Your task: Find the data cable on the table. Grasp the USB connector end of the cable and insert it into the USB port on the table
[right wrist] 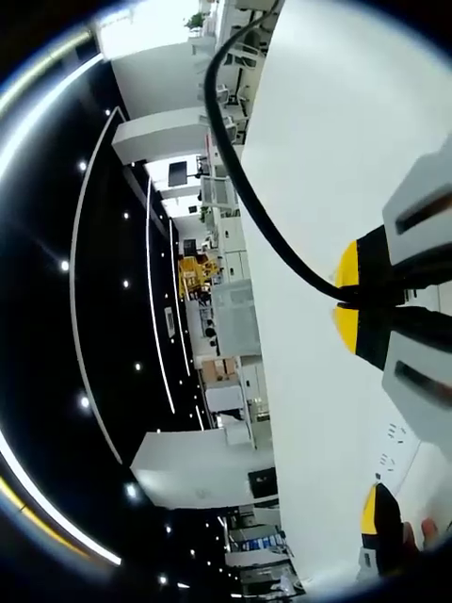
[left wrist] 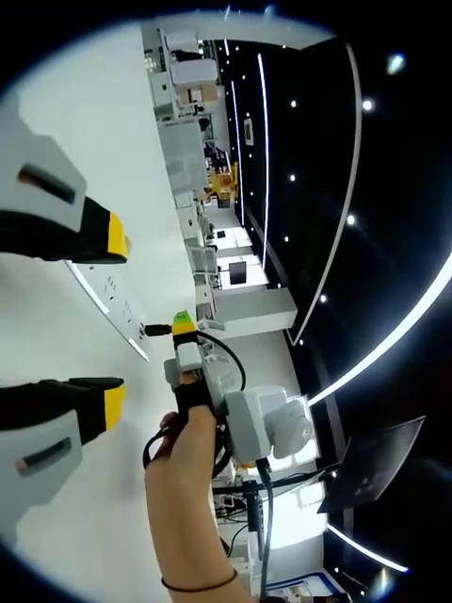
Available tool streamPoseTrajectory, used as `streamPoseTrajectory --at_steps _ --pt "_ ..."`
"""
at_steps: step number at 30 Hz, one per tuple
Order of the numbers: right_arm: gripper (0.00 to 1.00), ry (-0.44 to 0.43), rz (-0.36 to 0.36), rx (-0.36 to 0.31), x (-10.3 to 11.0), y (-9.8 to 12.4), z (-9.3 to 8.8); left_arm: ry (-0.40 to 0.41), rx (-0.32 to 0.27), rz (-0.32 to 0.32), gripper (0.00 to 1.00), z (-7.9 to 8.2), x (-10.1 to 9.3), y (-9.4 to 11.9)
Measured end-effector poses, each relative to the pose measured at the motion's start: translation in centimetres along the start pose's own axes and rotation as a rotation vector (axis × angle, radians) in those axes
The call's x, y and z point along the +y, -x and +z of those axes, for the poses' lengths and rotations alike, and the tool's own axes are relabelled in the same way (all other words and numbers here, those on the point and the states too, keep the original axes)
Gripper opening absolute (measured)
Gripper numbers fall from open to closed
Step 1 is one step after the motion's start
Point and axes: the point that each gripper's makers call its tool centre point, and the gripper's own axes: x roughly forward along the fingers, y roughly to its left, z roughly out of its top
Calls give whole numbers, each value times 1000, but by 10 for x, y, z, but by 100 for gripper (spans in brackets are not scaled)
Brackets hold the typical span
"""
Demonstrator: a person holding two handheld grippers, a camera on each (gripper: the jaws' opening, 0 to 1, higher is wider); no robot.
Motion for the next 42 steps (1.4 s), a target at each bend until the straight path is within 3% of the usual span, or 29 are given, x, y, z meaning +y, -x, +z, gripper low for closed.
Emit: streamPoseTrajectory --at_steps 16,20,24,29,33,42 --pt "5 3 20 11 1 -4 -7 -18 30 -7 48 -6 0 -5" --pt "5 102 18 11 4 -5 -7 -18 32 -7 48 -6 0 -6" --pt "4 82 27 9 1 -7 -6 -22 36 -7 48 -7 0 -7" --pt "4 -39 30 -14 -5 -9 -7 -21 42 -6 48 -9 1 -7" --pt "4 18 42 -9 -1 -9 -7 -21 43 -3 48 -9 2 -7" --pt "5 21 42 -14 0 -8 -6 -25 48 2 48 -11 4 -7"
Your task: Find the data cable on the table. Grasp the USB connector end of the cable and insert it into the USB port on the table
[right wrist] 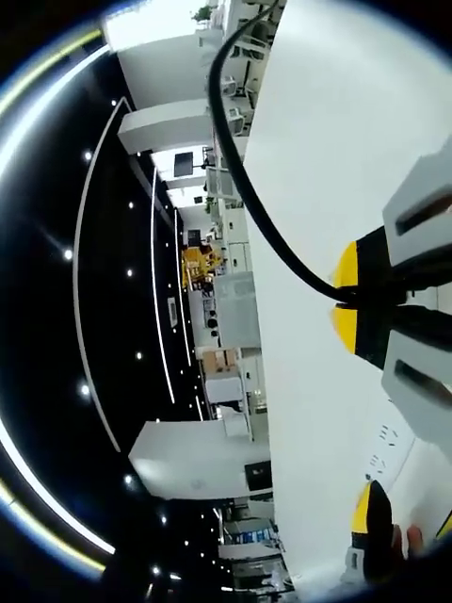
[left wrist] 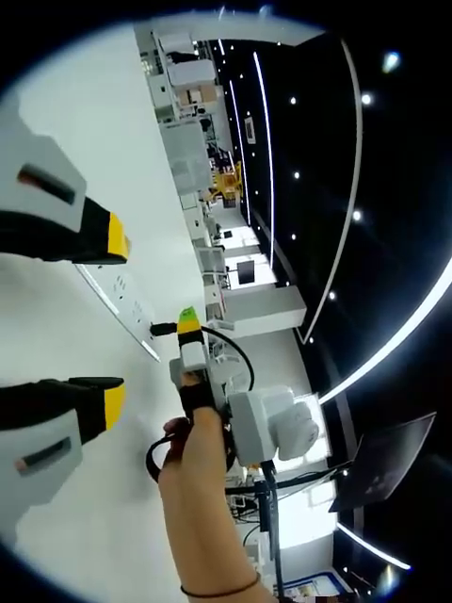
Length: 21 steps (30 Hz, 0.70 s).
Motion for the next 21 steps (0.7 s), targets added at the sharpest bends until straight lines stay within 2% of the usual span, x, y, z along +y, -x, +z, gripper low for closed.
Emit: streamPoseTrajectory --at_steps 21 --pt "6 -31 -11 -21 -1 0 3 -10 23 13 48 -3 1 2"
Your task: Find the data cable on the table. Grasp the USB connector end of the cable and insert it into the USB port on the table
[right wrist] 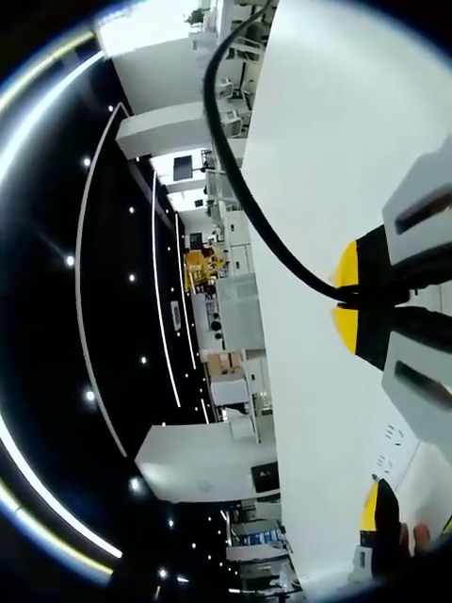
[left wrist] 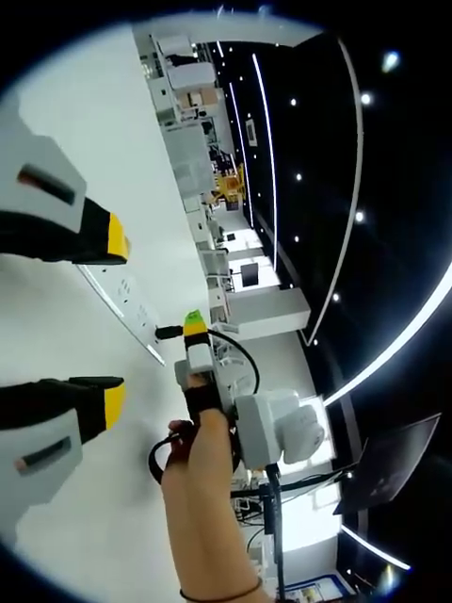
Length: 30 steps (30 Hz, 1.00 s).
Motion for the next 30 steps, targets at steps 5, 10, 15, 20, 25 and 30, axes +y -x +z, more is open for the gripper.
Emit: streamPoseTrajectory --at_steps 5,10,15,20,25,30 --pt "6 2 5 -7 -1 1 0 1 2 4 48 0 0 0" --pt "6 13 11 -8 -1 1 1 -1 2 4 48 0 -1 0" --pt "10 31 6 -4 -4 1 1 3 9 18 51 -1 2 0" --pt "18 10 8 -12 -10 2 3 -3 10 14 51 -2 1 -1" --pt "28 -1 11 -21 -11 2 4 1 7 17 51 -1 1 -2" --pt "45 -10 35 -36 -5 3 7 3 8 22 53 -1 3 -1"
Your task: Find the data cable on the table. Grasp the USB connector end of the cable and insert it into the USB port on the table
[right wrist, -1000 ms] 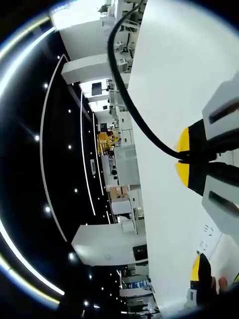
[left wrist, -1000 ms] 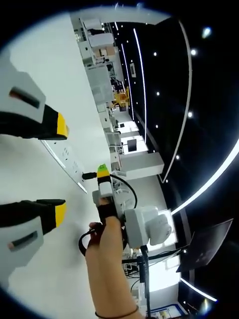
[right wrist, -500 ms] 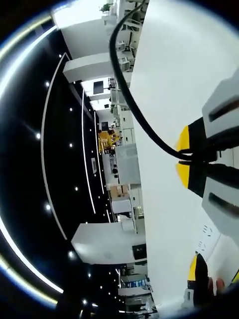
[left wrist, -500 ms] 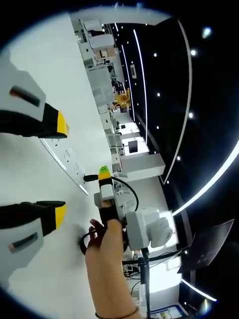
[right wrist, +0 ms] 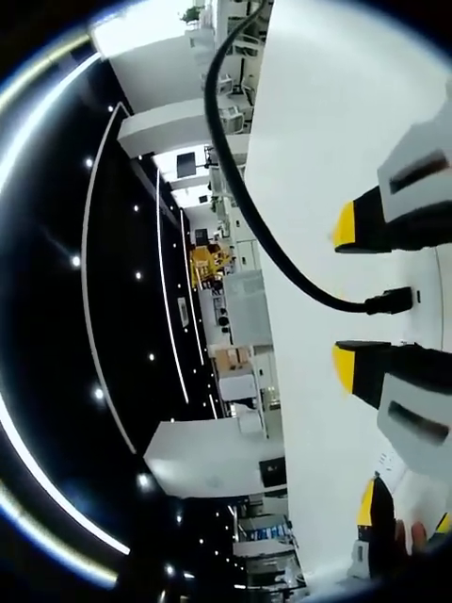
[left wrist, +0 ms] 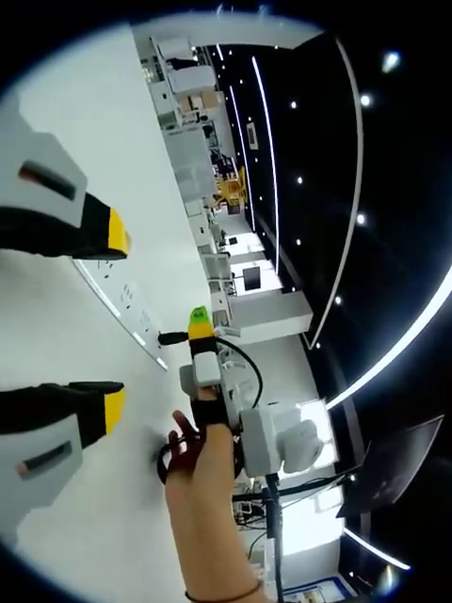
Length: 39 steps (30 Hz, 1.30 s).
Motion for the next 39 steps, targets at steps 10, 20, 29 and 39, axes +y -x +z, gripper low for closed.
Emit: streamPoseTrajectory --at_steps 10,20,29,39 --pt "58 -30 10 -22 2 6 6 7 0 10 56 0 4 1" --pt "59 -120 -18 -63 -17 28 30 105 -30 52 58 3 14 7" --pt "59 -134 -21 -64 -19 59 35 180 -49 71 58 5 7 31" --pt "59 -137 -10 -63 -14 113 29 152 -38 107 58 6 -13 78"
